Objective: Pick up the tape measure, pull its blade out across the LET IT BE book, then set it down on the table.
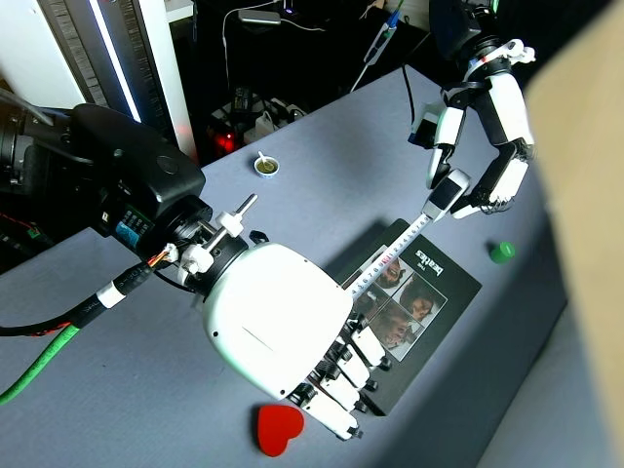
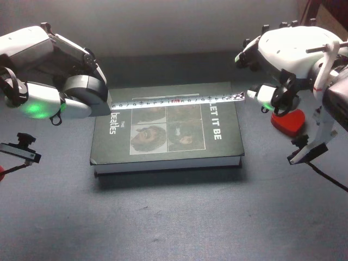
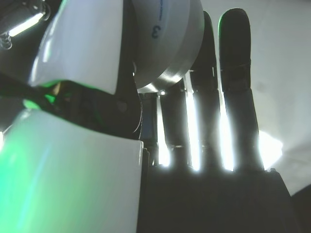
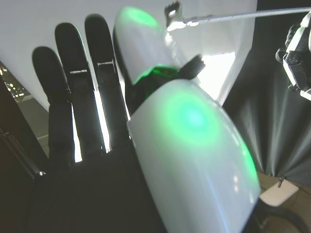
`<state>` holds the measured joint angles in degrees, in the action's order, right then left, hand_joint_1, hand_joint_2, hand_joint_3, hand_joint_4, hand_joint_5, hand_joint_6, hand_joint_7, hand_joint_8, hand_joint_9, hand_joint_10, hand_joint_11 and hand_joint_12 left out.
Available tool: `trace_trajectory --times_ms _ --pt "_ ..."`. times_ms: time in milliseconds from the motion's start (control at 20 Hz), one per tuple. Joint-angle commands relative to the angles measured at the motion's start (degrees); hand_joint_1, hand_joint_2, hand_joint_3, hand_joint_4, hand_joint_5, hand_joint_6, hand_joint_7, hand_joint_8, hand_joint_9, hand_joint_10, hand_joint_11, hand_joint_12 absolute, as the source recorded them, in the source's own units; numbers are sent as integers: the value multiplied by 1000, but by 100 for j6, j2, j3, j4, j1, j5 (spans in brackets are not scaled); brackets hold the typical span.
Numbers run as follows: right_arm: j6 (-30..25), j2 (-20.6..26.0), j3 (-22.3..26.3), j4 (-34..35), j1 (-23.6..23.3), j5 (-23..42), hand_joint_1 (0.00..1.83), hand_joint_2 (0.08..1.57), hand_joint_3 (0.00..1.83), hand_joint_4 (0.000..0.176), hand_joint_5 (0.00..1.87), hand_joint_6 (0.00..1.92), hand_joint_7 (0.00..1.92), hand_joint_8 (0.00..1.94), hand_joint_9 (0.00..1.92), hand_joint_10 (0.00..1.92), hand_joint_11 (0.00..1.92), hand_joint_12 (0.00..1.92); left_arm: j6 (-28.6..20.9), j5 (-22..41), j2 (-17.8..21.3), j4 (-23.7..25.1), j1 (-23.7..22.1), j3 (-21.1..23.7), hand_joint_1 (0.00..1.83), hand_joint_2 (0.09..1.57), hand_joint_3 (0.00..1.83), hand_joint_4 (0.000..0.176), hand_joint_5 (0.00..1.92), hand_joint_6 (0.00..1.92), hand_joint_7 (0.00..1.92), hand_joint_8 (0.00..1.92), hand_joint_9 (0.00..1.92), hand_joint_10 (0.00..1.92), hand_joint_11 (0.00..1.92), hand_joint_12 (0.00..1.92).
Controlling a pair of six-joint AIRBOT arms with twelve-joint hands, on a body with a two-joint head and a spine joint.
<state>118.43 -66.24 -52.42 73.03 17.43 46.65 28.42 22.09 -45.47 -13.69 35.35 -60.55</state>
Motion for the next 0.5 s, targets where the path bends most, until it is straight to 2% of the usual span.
trace_trajectory --times_ms 0,150,450 --pt "-47 40 14 -426 -98 319 1090 1199 0 0 671 1 781 27 605 386 260 1266 -58 689 22 -22 -71 -1 1380 1078 0 0 961 976 1205 533 929 1142 725 1030" --pt "-137 47 30 -556 -114 337 1082 1185 0 0 675 1 747 1 614 246 222 1238 -58 689 22 -22 -71 -2 1380 1079 0 0 958 979 1200 539 929 1144 724 1034" --pt "-268 327 318 -643 -232 50 1051 1182 0 0 677 0 733 0 603 204 192 1226 -58 689 23 -21 -72 5 1382 1073 0 0 974 963 1213 501 950 1121 738 1020"
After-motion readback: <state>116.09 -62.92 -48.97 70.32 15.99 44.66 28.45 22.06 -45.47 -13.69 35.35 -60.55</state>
